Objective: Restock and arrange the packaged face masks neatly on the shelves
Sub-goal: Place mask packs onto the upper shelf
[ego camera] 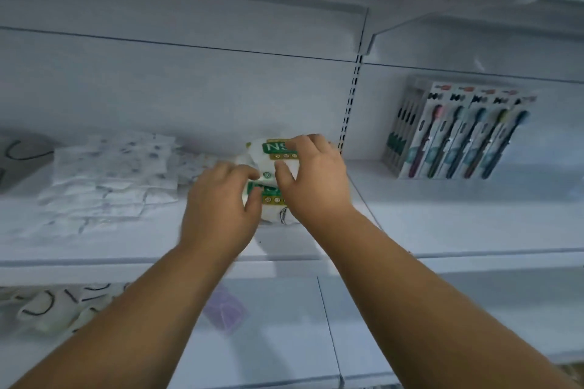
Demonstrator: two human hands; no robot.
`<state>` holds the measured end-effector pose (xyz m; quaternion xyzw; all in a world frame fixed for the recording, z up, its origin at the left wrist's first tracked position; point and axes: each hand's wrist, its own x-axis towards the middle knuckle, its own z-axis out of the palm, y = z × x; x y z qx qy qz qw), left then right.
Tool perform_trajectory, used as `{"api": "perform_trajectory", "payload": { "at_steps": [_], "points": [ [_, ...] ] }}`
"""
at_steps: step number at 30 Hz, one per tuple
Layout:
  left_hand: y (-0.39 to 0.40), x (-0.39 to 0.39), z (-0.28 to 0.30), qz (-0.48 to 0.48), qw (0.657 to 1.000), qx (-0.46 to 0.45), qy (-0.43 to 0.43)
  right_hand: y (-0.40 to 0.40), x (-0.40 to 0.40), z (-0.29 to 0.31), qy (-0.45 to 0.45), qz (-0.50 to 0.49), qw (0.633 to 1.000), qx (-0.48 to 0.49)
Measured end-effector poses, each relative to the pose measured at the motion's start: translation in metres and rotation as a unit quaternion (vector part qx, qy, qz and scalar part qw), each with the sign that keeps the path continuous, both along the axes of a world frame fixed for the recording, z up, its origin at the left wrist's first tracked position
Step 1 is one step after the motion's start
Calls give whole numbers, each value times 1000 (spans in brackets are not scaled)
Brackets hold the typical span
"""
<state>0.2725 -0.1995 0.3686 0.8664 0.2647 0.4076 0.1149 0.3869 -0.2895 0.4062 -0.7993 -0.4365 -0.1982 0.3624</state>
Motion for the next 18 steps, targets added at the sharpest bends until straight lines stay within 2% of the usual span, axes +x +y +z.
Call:
{"api": "perform_trajectory", "payload": {
  "at_steps": [8,18],
  "points": [
    [-12,-148,-40,-75,997,-14,26,-32,-151,-42,67,-17,997,37],
    [-33,-302,-125,-8,993,-92,79,-40,-288,-123,136,71,988,7]
  ]
}}
